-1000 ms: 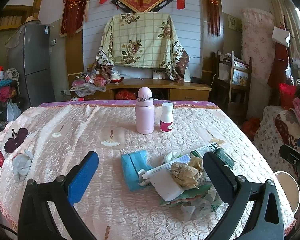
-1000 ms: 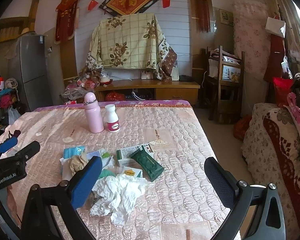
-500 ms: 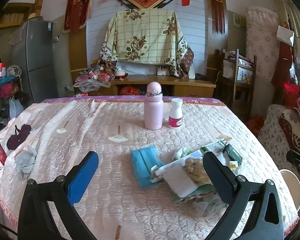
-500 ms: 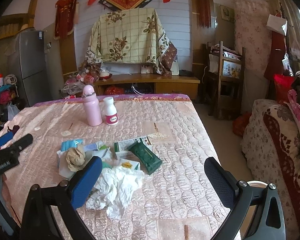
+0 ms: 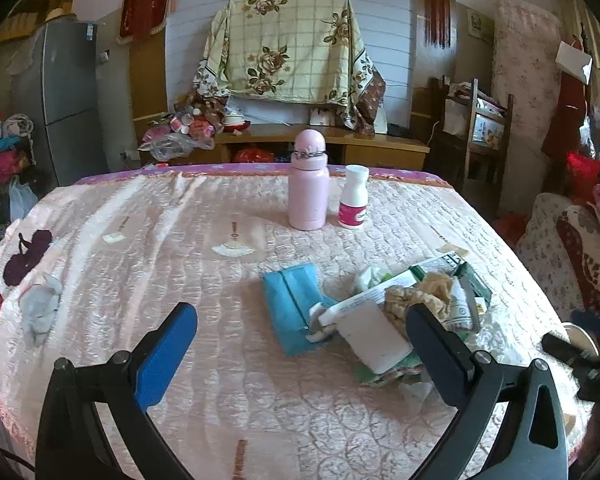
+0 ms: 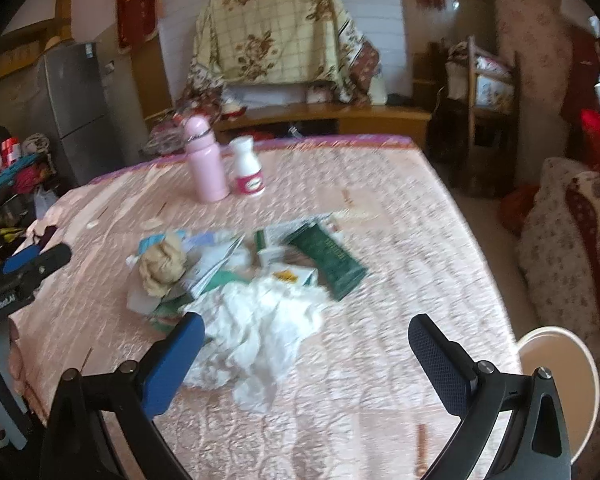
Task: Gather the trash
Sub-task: 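Grasp the white tissue with the right gripper while the left grasps crumpled brown paper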
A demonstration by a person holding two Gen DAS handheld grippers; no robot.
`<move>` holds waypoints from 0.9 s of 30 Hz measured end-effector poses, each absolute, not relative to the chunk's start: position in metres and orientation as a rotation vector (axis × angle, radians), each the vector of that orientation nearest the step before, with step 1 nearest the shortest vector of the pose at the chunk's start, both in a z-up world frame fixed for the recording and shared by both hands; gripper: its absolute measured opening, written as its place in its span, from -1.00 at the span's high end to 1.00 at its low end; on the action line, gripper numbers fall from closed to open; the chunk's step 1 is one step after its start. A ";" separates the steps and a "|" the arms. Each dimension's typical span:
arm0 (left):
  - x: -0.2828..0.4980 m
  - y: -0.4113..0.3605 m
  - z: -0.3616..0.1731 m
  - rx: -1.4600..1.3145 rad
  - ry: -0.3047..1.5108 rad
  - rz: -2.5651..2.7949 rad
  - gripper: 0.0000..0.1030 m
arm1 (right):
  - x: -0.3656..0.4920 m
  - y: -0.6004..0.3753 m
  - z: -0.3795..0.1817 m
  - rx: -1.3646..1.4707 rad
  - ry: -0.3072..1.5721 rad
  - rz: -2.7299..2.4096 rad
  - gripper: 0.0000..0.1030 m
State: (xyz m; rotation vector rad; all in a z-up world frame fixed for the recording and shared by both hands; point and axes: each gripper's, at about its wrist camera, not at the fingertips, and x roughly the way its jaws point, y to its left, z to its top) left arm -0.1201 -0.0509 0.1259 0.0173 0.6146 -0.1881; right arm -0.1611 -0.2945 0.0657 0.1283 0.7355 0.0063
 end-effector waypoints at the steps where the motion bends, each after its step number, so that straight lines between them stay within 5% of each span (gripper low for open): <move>1: -0.119 -0.054 0.126 0.016 0.617 -0.198 -1.00 | -0.159 -0.293 0.062 0.134 0.743 0.023 -1.00; 5: -0.111 -0.070 0.126 0.027 0.651 -0.265 -1.00 | -0.143 -0.283 0.045 0.155 0.787 0.086 -0.99; 8: -0.105 -0.080 0.124 0.024 0.679 -0.312 -1.00 | -0.128 -0.279 0.031 0.173 0.830 0.117 -0.78; 13: -0.095 -0.102 0.120 0.068 0.688 -0.383 -1.00 | -0.111 -0.284 0.012 0.233 0.890 0.161 0.19; 16: -0.088 -0.118 0.117 0.106 0.706 -0.427 -1.00 | -0.113 -0.293 0.007 0.271 0.887 0.182 0.54; 19: -0.080 -0.129 0.111 0.131 0.729 -0.462 -0.61 | -0.124 -0.301 0.016 0.278 0.850 0.176 0.63; 21: -0.071 -0.137 0.104 0.135 0.780 -0.490 -0.07 | -0.130 -0.306 0.024 0.276 0.830 0.175 0.63; 27: -0.061 -0.142 0.096 0.145 0.834 -0.506 0.50 | -0.146 -0.321 0.044 0.272 0.785 0.163 0.63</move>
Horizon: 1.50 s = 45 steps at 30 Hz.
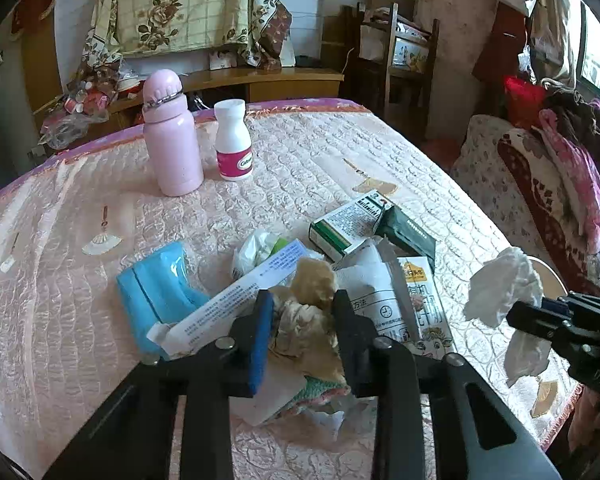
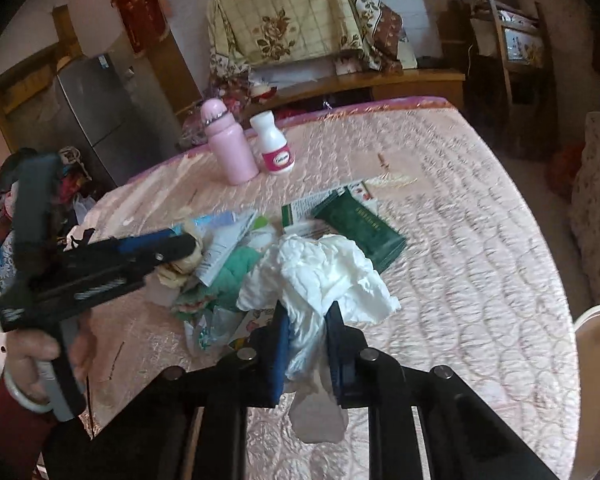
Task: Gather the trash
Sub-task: 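Grasp the white tissue with the right gripper while the left grasps crumpled brown paper, then carry both held items over the white bin on the floor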
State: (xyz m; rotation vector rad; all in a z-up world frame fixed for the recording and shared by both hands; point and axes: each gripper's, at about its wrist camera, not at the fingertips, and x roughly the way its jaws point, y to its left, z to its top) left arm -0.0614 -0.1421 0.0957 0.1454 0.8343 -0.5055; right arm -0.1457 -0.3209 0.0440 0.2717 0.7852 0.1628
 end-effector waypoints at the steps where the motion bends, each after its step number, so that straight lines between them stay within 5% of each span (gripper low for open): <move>1: -0.064 -0.142 0.100 0.147 0.827 -0.507 0.61 | -0.148 -0.323 0.047 0.267 0.779 0.162 0.63; 24: -0.111 -0.221 0.166 0.027 0.773 -0.769 0.69 | -0.195 -0.387 0.064 0.223 0.755 -0.003 0.63; 45: -0.177 -0.417 0.117 0.175 0.832 -0.998 0.68 | -0.286 -0.555 0.031 0.344 0.842 -0.400 0.62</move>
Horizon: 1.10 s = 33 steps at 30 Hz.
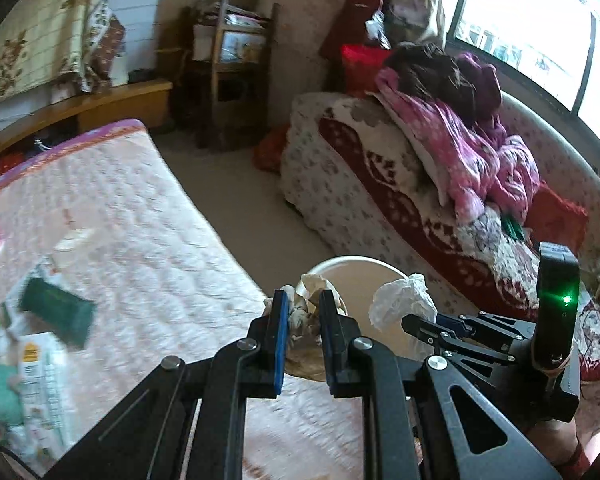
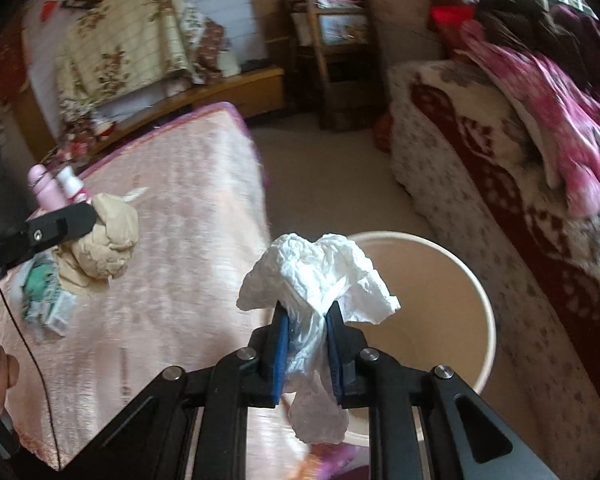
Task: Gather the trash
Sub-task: 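Carry both held items over the white bin on the floor, then open the left gripper over the bin while the right opens, dropping the tissue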
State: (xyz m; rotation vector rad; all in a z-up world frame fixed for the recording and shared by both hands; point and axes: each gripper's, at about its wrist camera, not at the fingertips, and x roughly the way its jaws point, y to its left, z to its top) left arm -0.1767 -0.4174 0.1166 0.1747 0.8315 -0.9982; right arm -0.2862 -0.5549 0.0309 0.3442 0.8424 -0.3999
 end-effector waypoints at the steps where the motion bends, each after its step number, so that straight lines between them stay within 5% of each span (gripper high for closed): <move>1: -0.179 -0.426 0.112 0.178 0.834 -1.007 0.68 | -0.289 -0.560 0.028 0.350 0.844 -0.408 0.62; 11: -0.187 -0.467 0.082 0.195 0.865 -1.038 0.65 | -0.302 -0.605 -0.001 0.406 0.878 -0.500 0.61; 13: -0.186 -0.471 0.076 0.188 0.875 -1.044 0.53 | -0.300 -0.610 -0.007 0.407 0.892 -0.517 0.61; 17: -0.186 -0.470 0.073 0.162 0.863 -1.031 -0.41 | -0.297 -0.616 -0.015 0.415 0.909 -0.537 0.60; 21: -0.183 -0.465 0.074 0.172 0.854 -1.012 -0.42 | -0.296 -0.621 -0.022 0.459 0.910 -0.534 0.57; 23: -0.181 -0.461 0.075 0.172 0.856 -1.000 -0.42 | -0.296 -0.622 -0.025 0.466 0.916 -0.530 0.45; 24: -0.181 -0.458 0.075 0.173 0.854 -0.993 -0.42 | -0.295 -0.622 -0.024 0.466 0.916 -0.529 0.28; 25: -0.180 -0.455 0.077 0.170 0.851 -0.987 -0.42 | -0.295 -0.621 -0.024 0.464 0.912 -0.525 -0.14; 27: -0.179 -0.449 0.079 0.162 0.846 -0.981 -0.42 | -0.297 -0.618 -0.019 0.455 0.883 -0.510 -0.48; 33: -0.182 -0.429 0.089 0.159 0.813 -0.962 -0.42 | -0.295 -0.606 -0.006 0.419 0.868 -0.511 -0.48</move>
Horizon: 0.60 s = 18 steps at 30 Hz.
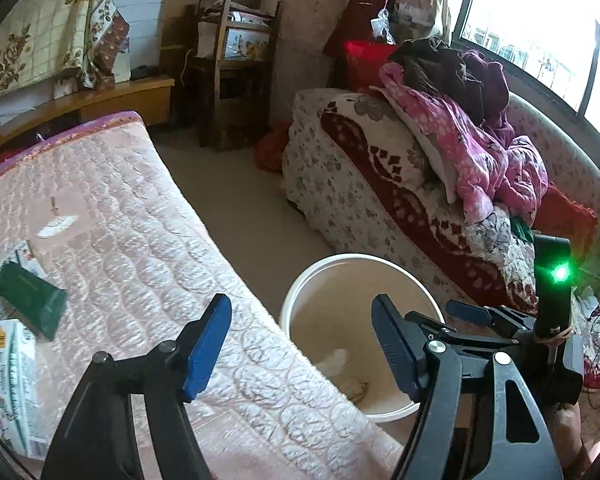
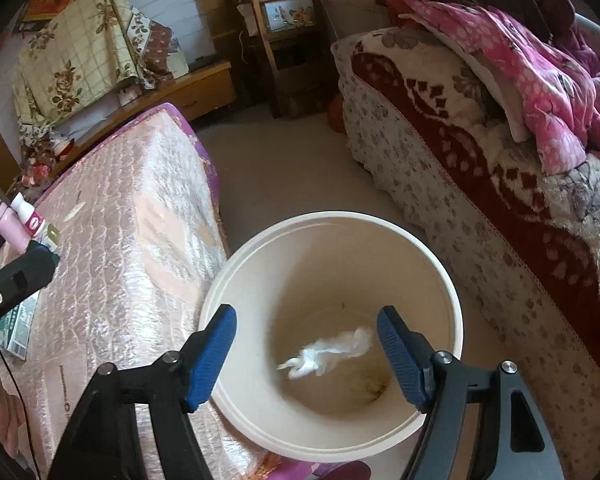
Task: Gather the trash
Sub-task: 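Open the left gripper over the bin while the right opens, dropping the tissue, then move both open grippers back over the trash pile on the bed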
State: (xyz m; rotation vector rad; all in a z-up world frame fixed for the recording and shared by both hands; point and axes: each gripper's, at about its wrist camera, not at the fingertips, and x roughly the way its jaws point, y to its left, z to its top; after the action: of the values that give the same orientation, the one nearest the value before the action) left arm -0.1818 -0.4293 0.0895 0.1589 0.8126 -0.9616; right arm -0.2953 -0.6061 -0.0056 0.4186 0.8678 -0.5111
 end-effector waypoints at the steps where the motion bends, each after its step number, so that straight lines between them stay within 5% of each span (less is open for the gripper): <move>1: -0.183 -0.426 0.091 0.163 0.803 -0.957 -0.42 | -0.294 -0.603 -0.004 0.412 0.869 -0.510 -0.48; 18: -0.171 -0.333 0.114 0.129 0.732 -0.762 -0.42 | -0.265 -0.532 0.032 0.314 0.828 -0.423 -0.48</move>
State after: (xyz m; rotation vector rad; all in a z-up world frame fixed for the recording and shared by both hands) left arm -0.1711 -0.3334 0.1142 0.1291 0.7316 -0.7621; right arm -0.2655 -0.5324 0.0321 0.3143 0.8277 -0.4225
